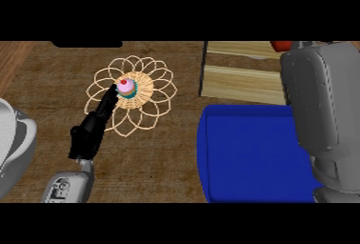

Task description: Pick the bell pepper from the tray and place it in the tiered shelf

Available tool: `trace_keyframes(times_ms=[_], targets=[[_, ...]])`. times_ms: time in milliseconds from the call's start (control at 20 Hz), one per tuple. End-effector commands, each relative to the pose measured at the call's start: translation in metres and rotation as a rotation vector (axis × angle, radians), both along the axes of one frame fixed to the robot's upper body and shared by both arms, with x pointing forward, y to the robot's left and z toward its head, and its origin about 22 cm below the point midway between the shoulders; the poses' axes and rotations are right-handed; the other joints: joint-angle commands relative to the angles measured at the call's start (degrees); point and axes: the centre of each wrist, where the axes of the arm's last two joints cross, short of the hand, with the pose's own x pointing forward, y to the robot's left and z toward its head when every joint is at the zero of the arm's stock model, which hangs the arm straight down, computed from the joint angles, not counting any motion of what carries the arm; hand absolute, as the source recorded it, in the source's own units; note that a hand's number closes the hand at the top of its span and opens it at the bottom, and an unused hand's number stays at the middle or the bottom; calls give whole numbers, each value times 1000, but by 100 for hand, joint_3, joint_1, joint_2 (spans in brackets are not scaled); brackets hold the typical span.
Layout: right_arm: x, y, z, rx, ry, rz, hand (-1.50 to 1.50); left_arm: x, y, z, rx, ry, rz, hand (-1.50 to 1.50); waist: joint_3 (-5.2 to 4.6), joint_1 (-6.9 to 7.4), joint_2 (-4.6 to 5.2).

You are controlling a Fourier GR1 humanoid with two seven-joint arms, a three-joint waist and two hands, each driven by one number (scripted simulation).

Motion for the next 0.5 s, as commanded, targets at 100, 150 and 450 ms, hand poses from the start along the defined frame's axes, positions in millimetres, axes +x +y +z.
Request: trace_keyframes(times_ms=[100,150,450], targets=[[-14,5,18,69,-42,89,-150,-11,-1,-3,3,9,-7,0,0,7,-3],[-23,-4,26,88,-42,103,-150,0,-3,-8,1,17,-5,0,0,-36,-5],[-31,-12,57,217,-264,77,-150,4,-4,-1,-5,-7,-6,0,0,-14,8]])
